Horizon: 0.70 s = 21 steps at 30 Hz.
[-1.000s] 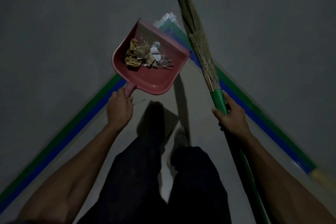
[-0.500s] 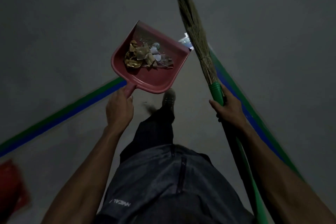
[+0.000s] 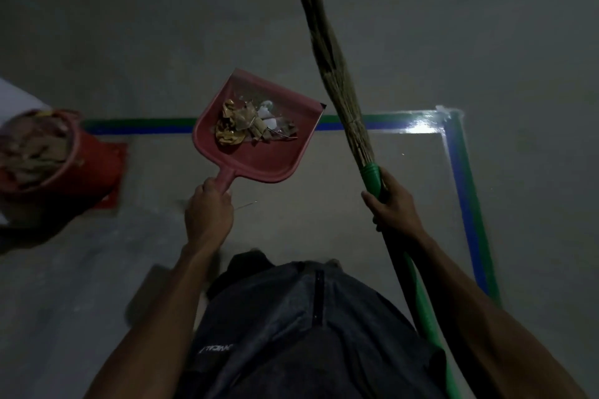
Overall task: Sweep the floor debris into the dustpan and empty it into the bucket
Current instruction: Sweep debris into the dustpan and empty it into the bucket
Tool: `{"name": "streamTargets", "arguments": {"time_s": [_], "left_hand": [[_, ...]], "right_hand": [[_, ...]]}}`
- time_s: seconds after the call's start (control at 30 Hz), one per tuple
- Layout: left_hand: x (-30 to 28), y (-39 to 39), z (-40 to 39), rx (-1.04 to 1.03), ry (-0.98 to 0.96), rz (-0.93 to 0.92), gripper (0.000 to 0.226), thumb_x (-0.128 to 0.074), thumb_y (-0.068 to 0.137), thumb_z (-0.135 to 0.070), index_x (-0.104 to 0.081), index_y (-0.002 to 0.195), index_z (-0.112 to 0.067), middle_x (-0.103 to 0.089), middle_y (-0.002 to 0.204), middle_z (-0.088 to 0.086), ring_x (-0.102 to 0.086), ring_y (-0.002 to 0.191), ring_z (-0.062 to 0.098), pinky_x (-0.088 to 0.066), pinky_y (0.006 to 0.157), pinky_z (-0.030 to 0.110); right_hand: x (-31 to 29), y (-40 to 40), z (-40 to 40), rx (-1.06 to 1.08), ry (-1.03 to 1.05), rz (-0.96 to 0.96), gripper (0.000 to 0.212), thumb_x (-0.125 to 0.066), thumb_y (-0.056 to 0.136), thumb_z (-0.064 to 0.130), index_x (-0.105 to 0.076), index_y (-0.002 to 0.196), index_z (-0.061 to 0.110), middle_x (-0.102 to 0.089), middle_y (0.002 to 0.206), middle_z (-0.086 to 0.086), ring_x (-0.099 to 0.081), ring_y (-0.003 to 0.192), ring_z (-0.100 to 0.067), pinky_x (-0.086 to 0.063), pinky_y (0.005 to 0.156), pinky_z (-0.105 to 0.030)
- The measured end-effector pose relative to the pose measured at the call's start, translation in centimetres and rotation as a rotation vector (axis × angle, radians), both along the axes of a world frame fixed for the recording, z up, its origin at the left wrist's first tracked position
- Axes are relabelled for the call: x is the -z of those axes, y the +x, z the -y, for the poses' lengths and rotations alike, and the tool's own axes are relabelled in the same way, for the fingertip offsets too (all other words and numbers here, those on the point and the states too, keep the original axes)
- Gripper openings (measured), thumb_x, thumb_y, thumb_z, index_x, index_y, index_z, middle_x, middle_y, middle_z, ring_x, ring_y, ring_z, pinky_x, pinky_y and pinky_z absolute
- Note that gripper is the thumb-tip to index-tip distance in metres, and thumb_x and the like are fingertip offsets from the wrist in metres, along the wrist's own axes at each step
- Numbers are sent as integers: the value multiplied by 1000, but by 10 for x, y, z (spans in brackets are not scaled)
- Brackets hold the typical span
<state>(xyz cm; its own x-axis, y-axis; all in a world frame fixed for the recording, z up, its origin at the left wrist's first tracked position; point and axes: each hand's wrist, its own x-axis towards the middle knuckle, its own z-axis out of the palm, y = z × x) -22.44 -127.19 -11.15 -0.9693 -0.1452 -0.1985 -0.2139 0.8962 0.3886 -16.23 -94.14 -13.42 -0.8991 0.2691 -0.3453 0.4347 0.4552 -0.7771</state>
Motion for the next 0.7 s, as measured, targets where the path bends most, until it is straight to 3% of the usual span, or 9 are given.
{"name": "streamTargets", "arguments": {"time_s": [0.3,0.53,0.7], "left_hand": [[15,36,217,-236,17,20,25,-51,96,-18,-54,112,1,-57,107,27,-56,94,43,-37,72,40],[9,31,379,-374,-13,87,25,-53,95,-10,-54,114,5,-55,111,29,-54,101,44,-40,80,43],[8,13,459,-520,29,107,28,-52,96,-14,-53,120,1,-55,112,27,-54,103,44,-43,85,46]], "right_hand": [[15,-48,204,-296,39,-27,64,-64,93,22,-35,149,30,-66,97,-7,-62,45,-15,-52,38,-31],[17,-100,363,-448,69,31,68,-65,93,22,-32,152,23,-61,115,-10,-60,45,-12,-49,39,-27],[17,-148,451,-574,69,64,68,-64,93,25,-31,152,26,-62,110,-8,-61,47,-13,-49,39,-26]]}}
